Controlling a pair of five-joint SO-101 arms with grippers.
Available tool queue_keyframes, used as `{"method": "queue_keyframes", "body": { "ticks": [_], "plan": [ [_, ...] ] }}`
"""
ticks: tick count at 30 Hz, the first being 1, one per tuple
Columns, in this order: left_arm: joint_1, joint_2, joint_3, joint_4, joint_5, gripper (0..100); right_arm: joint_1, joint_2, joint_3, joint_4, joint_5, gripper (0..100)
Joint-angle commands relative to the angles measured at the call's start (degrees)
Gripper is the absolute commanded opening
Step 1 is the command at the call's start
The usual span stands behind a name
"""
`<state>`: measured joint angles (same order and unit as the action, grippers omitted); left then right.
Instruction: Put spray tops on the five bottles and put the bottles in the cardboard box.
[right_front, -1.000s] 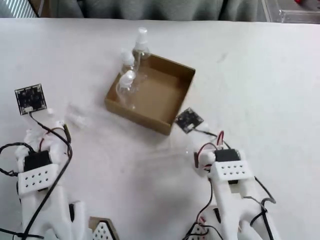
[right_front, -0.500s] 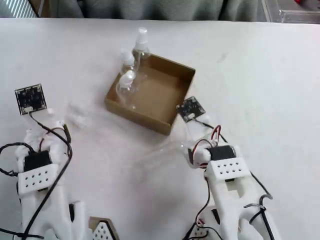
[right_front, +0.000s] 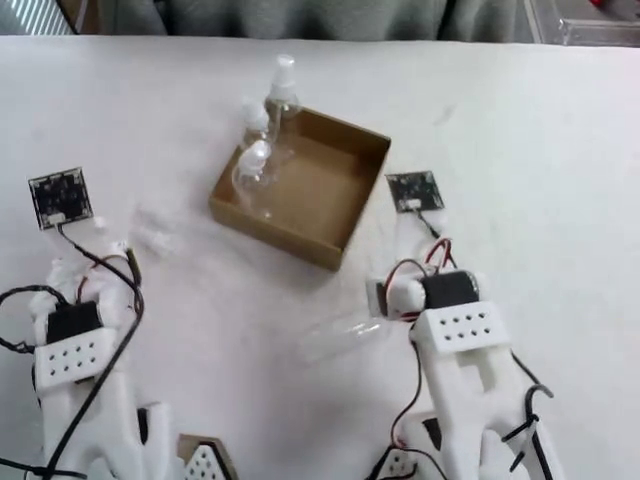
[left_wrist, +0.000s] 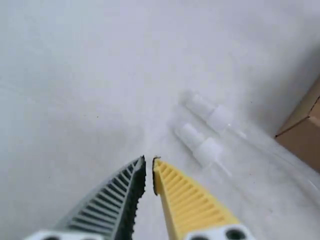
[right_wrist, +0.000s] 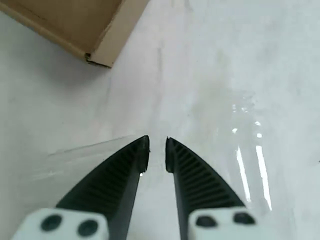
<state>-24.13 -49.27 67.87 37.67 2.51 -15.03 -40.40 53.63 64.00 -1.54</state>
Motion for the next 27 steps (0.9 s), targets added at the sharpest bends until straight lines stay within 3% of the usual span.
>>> {"method": "queue_keyframes", "body": {
  "ticks": [1, 4, 6, 12, 21, 27],
  "plan": [
    [-0.1, -1.5, -1.4, -1.1, 0.2, 4, -2.6, -0.6, -2.1, 3.7, 4.0, 5.8],
    [0.0, -1.5, -1.1, -1.2, 0.2, 4, -4.8, -0.6, -2.2, 9.7, 15.6, 1.1],
    [0.1, -1.5, -1.1, -1.2, 0.2, 4, -4.3, -0.3, -2.0, 11.8, 18.6, 2.1],
    [0.8, -1.5, -1.0, -1.2, 0.2, 4, -3.9, 0.0, 0.1, 10.2, 18.8, 1.5],
    [0.8, -1.5, -1.0, -1.2, 0.2, 4, -2.4, 0.0, 12.5, -7.3, 18.1, 1.5],
    [0.8, -1.5, -0.9, -1.2, 0.2, 4, 1.3, 0.1, 13.4, -13.5, 12.5, 1.5]
  ]
}}
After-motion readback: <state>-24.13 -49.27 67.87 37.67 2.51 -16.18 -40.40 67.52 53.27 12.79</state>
